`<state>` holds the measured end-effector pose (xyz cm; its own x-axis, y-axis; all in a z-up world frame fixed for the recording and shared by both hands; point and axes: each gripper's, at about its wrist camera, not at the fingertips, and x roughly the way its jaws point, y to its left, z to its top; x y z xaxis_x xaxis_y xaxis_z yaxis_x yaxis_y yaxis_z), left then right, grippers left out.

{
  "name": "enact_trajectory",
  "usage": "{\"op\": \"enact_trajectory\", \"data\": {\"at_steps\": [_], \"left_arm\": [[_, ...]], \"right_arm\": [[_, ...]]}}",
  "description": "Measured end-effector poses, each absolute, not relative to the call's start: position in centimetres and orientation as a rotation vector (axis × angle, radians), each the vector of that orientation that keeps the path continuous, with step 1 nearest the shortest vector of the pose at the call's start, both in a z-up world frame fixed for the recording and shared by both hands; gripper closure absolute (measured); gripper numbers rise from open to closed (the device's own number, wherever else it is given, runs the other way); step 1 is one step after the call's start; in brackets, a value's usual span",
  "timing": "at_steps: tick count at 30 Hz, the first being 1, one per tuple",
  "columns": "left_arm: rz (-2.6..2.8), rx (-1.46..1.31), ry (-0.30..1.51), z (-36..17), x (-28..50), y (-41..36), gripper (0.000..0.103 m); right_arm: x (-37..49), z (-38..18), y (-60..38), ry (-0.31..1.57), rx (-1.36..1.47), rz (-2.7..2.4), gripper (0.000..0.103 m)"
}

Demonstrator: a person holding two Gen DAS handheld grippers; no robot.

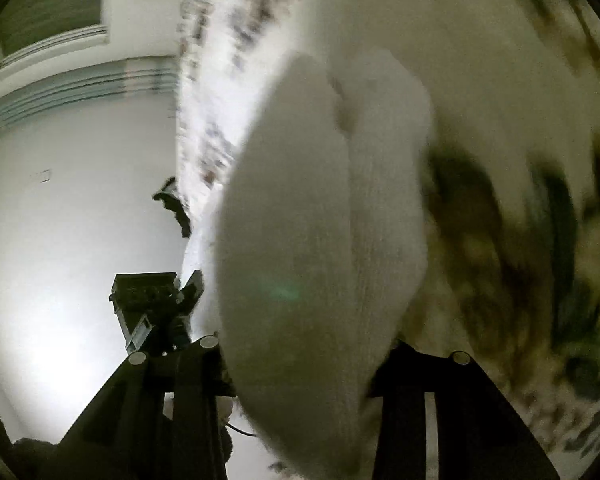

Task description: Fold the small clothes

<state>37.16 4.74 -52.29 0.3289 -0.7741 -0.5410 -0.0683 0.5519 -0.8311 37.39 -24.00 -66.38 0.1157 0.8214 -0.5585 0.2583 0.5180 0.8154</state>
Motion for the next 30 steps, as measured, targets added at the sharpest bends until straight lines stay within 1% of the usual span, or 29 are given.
{"op": "enact_trajectory", "data": {"at_steps": [5,7,10,12,14,17,20,21,22,24,25,27,28,29,30], "left_arm": [[-0.585,-0.820,1.059,-48.2,47.1,5.2,0.078],[-0.591,-0.800,1.024,-47.4,51.9,5.1,0.078],[-0.597,-0.795,0.995,-47.9,57.9,5.5,0.078],[-0.588,-0.799,0.986,-49.2,62.8,5.1,0.078],[-0.580,-0.795,0.999,-51.1,66.0,5.0,0.078],[-0.560,-0.767,1.069,-55.0,69.5,4.5,0.077],[-0.537,-0.762,1.150,-58.7,70.8,4.1,0.075],[-0.526,-0.753,1.166,-59.5,70.8,4.1,0.071],[-0.524,-0.751,1.167,-59.8,70.8,4.1,0.067],[-0.520,-0.726,1.182,-59.6,70.5,4.2,0.063],[-0.506,-0.702,1.189,-59.2,70.4,4.2,0.062],[-0.471,-0.655,1.198,-58.1,69.7,4.2,0.061],[-0.449,-0.631,1.200,-57.6,69.3,4.2,0.061],[-0.422,-0.596,1.197,-57.1,68.9,4.1,0.059],[-0.374,-0.533,1.189,-56.3,68.1,3.8,0.049]], "right_arm": [[47.1,-61.6,-24.9,1.316,0.950,0.564,0.062],[51.8,-60.7,-25.5,1.263,0.945,0.559,0.062],[57.5,-60.8,-26.8,1.213,0.947,0.547,0.062],[62.1,-62.0,-27.2,1.199,0.961,0.536,0.062],[65.6,-63.7,-26.9,1.203,0.957,0.515,0.062],[69.7,-67.4,-26.6,1.245,0.956,0.470,0.062],[70.8,-69.6,-26.6,1.289,0.936,0.431,0.062],[70.8,-70.4,-26.8,1.302,0.945,0.427,0.061],[70.9,-70.8,-27.1,1.309,0.948,0.421,0.056],[70.8,-71.5,-27.6,1.327,0.964,0.406,0.051],[70.6,-71.6,-28.0,1.333,0.965,0.400,0.045],[70.4,-70.7,-27.9,1.347,0.881,0.358,0.040],[70.3,-70.0,-27.4,1.351,0.801,0.332,0.033],[70.3,-69.4,-27.1,1.357,0.719,0.292,0.030],[69.6,-68.5,-26.9,1.356,0.652,0.259,0.028]]}}
